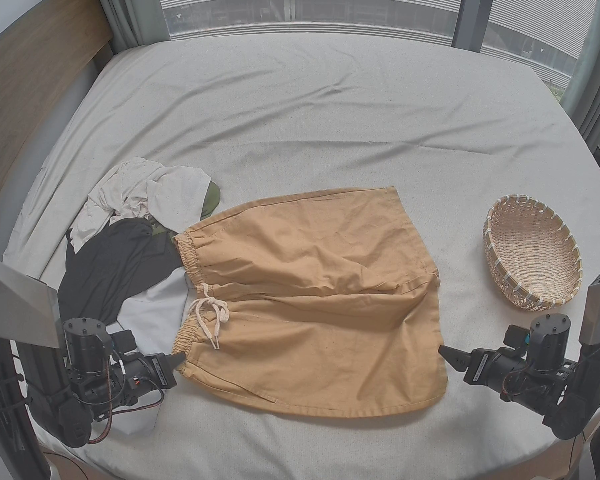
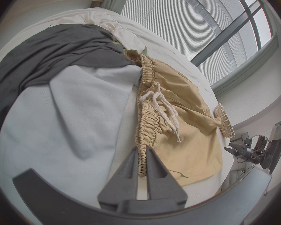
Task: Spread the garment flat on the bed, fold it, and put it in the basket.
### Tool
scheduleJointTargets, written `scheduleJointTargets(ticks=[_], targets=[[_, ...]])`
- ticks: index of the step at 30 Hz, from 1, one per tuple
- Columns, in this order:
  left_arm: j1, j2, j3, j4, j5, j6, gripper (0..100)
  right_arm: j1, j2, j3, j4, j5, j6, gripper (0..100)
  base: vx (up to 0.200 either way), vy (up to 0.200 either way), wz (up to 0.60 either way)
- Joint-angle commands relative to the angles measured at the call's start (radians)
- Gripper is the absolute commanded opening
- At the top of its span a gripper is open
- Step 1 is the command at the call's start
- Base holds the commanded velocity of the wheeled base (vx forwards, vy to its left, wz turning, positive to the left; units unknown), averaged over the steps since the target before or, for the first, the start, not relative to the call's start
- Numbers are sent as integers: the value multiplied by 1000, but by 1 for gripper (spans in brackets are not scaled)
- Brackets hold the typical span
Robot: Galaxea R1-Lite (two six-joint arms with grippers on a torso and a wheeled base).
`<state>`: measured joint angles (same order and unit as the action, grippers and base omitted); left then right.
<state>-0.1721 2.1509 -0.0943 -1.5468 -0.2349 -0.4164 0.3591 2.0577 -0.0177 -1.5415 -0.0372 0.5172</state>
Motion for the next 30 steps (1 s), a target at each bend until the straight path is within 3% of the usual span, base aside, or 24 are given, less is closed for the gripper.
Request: scheduleJointTargets(ticks=[1, 13, 25, 26, 30], targets=[[20, -14, 13, -1, 0, 2, 0, 34, 55, 16, 0, 0, 26, 100, 0, 0, 0], [20, -17, 13, -3, 5, 2, 0, 129, 114, 16, 4, -20, 145, 100, 0, 0, 0], [20, -23, 7, -4, 5, 2, 0, 173, 194, 16, 23, -73, 155, 100, 0, 0, 0], [20, -22, 7, -4, 5, 2, 0, 178, 194, 16, 24, -73, 155, 0, 0, 0, 0], [20, -22, 7, -4, 5, 2, 0, 181, 197, 16, 23, -73, 155, 0, 0, 0, 0]])
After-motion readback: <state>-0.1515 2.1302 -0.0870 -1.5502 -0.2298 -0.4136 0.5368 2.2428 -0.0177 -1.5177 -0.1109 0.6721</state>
